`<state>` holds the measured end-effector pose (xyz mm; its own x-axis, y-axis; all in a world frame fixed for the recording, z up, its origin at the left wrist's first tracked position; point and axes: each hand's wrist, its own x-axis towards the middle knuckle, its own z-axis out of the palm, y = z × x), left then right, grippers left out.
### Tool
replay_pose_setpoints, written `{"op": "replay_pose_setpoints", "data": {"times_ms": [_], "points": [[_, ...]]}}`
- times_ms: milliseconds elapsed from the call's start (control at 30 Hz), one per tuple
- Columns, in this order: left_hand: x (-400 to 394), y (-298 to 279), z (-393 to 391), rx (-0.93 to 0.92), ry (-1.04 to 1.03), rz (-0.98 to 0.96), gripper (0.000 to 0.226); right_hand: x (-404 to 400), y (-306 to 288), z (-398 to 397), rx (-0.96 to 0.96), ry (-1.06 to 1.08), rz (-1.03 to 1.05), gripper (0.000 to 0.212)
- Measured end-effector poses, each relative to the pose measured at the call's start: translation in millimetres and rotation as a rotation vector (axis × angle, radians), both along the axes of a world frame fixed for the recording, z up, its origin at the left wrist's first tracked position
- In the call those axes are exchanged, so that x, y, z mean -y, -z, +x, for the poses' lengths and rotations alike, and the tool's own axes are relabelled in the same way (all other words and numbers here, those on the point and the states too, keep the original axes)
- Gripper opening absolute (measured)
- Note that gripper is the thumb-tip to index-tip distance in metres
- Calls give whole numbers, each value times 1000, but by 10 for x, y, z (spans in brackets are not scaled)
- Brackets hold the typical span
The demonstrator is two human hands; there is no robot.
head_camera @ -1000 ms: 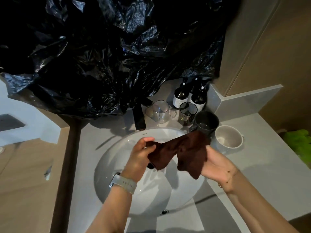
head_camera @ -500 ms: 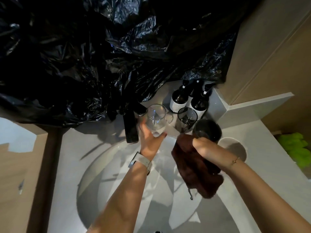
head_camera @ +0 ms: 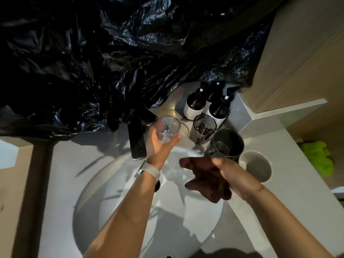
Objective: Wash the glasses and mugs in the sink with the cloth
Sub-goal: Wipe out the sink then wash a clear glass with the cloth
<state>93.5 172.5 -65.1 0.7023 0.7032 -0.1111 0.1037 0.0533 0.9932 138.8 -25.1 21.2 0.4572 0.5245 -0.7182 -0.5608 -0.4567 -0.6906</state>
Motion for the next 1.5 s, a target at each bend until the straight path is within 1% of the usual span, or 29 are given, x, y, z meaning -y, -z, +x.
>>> {"op": "replay_pose_setpoints", "data": {"times_ms": [67,100,167,233,300,333,367,400,433,500,533,600,667,700,733,767,833,867,900,967,1033,1067,1167,1200,1300,1333,1400,1467,1500], "points": [[95,-55,-191,-63,20,-32,80,63,-58,-21,-116,134,167,46],[145,-100,-317,-89,52,-15,79,90,-73,-40,-183,175,237,46],[200,-155,-593,-101,156,-32,68,158,-107,-93,-294,227,335,45],[232,-252,-892,-102,251,-133,58,234,-115,-178,-333,222,386,45],[243,-346,-1165,-118,315,-172,61,287,-139,-242,-361,216,444,65],[250,-413,-1291,-127,331,-196,62,295,-148,-278,-347,198,452,75],[265,-480,-1409,-136,342,-204,60,287,-177,-330,-322,176,454,80],[283,-532,-1506,-144,336,-217,59,276,-174,-378,-275,157,435,79],[300,-567,-1590,-150,320,-216,59,247,-203,-442,-218,155,397,67],[316,-594,-1732,-197,278,-213,59,200,-217,-576,-59,129,309,36],[338,-634,-1789,-217,270,-215,56,174,-206,-638,44,74,265,31],[379,-690,-1887,-265,290,-215,47,108,-210,-749,261,-82,157,34],[431,-713,-1939,-261,332,-300,34,24,-254,-872,366,-227,105,27],[453,-738,-1944,-233,336,-382,29,-14,-269,-927,384,-273,127,23],[468,-785,-1945,-211,336,-477,29,-44,-257,-970,408,-302,165,25],[457,-772,-1952,-181,354,-538,38,-76,-258,-1016,428,-313,203,28],[427,-769,-1971,-176,425,-593,62,-100,-241,-1077,445,-333,263,34],[417,-802,-1977,-188,444,-622,65,-108,-227,-1092,449,-352,281,37],[399,-767,-1981,-210,438,-647,63,-112,-214,-1101,448,-375,288,38],[397,-796,-1955,-267,396,-697,50,-141,-198,-1104,422,-410,278,36],[423,-831,-1917,-297,355,-752,37,-166,-194,-1086,364,-410,266,28],[441,-855,-1899,-309,329,-782,35,-177,-192,-1074,348,-419,259,24],[466,-819,-1869,-289,226,-919,42,-199,-200,-1060,330,-470,262,13],[476,-821,-1865,-281,196,-954,46,-205,-193,-1063,331,-467,259,14],[503,-737,-1876,-250,139,-947,51,-298,-148,-1092,310,-293,213,10],[524,-730,-1878,-252,123,-927,52,-338,-133,-1098,307,-257,183,15],[564,-700,-1885,-254,83,-919,52,-390,-93,-1077,311,-321,97,26],[585,-672,-1899,-263,38,-950,43,-388,-92,-1013,256,-441,-3,21],[582,-646,-1910,-260,29,-961,39,-376,-105,-974,208,-494,-10,17]]}}
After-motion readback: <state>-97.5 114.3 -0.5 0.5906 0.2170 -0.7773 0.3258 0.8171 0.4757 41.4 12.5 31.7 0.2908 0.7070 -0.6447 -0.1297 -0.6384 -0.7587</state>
